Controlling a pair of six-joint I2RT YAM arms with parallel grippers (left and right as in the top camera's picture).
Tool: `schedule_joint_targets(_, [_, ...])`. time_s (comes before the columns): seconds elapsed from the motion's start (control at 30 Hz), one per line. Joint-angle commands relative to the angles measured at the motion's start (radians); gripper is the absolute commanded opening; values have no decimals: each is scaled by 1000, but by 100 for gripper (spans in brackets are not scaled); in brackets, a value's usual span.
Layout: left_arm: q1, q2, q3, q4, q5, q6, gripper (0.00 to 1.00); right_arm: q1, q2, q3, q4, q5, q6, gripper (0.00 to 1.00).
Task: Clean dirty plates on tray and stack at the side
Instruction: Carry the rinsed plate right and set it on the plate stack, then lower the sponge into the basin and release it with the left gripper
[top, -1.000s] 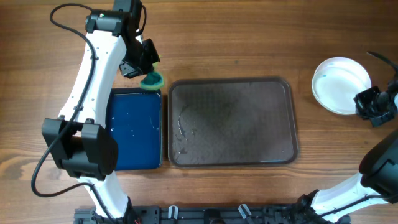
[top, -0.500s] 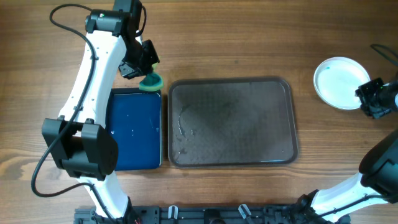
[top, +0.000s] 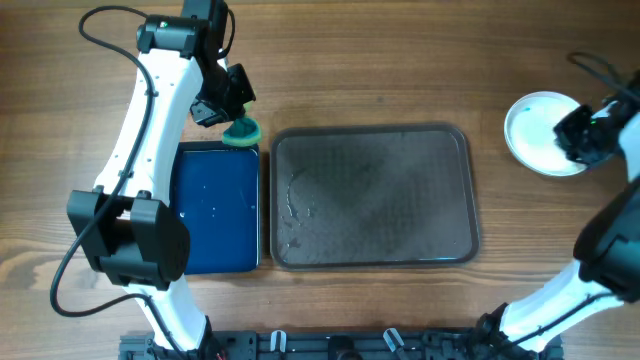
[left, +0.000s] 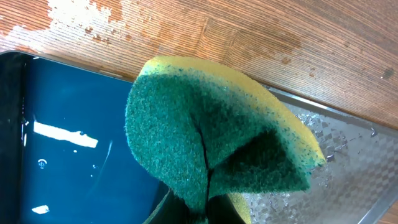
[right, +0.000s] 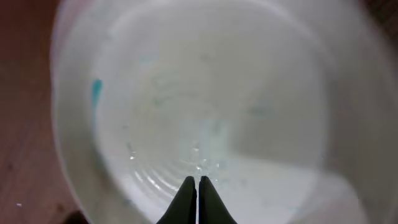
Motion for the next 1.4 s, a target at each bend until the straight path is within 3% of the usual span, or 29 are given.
schedule_joint_targets(0.0, [6, 3, 16, -1, -16, 1, 4, 31, 61, 11, 3, -12, 1, 4])
schedule_joint_targets(0.27, [6, 3, 16, -1, -16, 1, 4, 54, 89, 12, 13, 56, -3, 4])
schedule_joint_targets(0.4, [6, 3, 16, -2, -16, 1, 4, 55, 68, 47, -13, -29, -57, 5])
schedule_joint_targets(0.6, [15, 3, 16, -72, -59, -3, 4, 96, -115, 253, -229, -21, -109, 5])
schedule_joint_targets(0.83, [24, 3, -106, -166, -112, -30, 4, 244, -413, 263, -273, -16, -126, 11])
schedule_joint_targets(1.0, [24, 3, -334, -50, -113, -54, 4, 367, -541, 263, -312, -16, -133, 12])
schedule_joint_targets(1.27, [35, 3, -638, 172, -105, -90, 4, 473, -566, 263, -364, 14, -154, 14])
schedule_joint_targets(1.37, [48, 3, -660, 197, -94, -89, 6, 486, -566, 263, -366, 14, -156, 24])
